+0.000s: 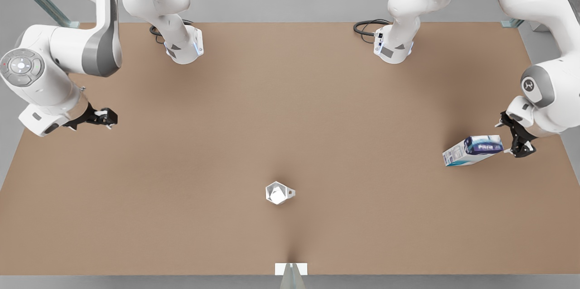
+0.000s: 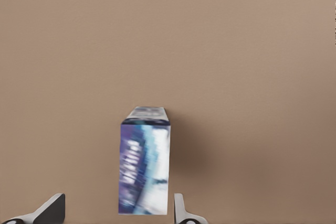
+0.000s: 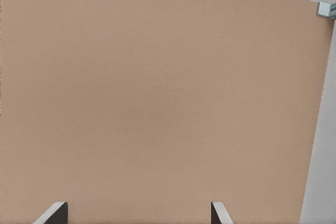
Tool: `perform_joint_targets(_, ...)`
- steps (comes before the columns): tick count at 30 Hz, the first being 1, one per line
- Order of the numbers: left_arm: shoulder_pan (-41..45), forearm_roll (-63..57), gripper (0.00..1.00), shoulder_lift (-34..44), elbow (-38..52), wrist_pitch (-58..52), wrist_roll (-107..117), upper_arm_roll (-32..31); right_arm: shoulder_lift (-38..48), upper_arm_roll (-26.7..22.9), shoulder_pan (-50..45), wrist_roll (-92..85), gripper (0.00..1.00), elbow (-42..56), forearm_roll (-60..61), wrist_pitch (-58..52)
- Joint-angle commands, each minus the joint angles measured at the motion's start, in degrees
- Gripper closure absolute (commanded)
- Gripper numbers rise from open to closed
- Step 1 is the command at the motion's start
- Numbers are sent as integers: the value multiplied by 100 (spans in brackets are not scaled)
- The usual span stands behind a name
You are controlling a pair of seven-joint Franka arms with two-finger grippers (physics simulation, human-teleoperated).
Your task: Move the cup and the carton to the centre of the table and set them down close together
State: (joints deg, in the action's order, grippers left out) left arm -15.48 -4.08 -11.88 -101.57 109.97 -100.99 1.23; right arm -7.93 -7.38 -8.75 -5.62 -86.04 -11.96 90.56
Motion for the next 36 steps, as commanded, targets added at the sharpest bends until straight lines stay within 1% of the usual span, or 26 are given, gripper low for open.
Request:
perform_joint_targets(1,10,4,0,19,-46,-2,0,0,-6,-1,5,0,0,-1,1,-4)
perform_joint_targets(2,10,-5,0,151,-240,-2,-9,-9,-15,0,5,0,0,8,1,-4)
perform_joint_targets(5,1,4,0,186,-293,59,-79,-9,-24,8,-65,-9,0,26,1,-39)
perform_joint_targets(10,-52,4,0,2,-451,385,-114,0,-59,0,5,-9,0,35,80,32)
perform_joint_targets(16,-34,-23,0,-25,-759,965,-114,0,-77,-1,5,-9,0,35,80,32)
perform_joint_targets(20,-26,-31,0,-235,-970,1404,-114,0,-77,-1,5,-17,0,35,80,49)
perform_joint_targets(24,-69,-110,0,-315,-1163,1580,-114,9,-77,-1,5,-17,0,35,80,49)
perform_joint_targets(25,-69,-102,3,-315,-1163,1580,-114,0,-77,-1,14,-9,0,35,80,49)
perform_joint_targets(26,-61,-111,40,-306,-1163,1571,-114,9,-77,-1,14,-9,0,35,80,49)
perform_joint_targets(27,-52,-111,57,-297,-1163,1562,-114,0,-77,-1,14,-9,0,35,80,49)
perform_joint_targets(36,-43,-111,55,-297,-1163,1580,-114,0,-59,-1,14,-18,0,35,80,32)
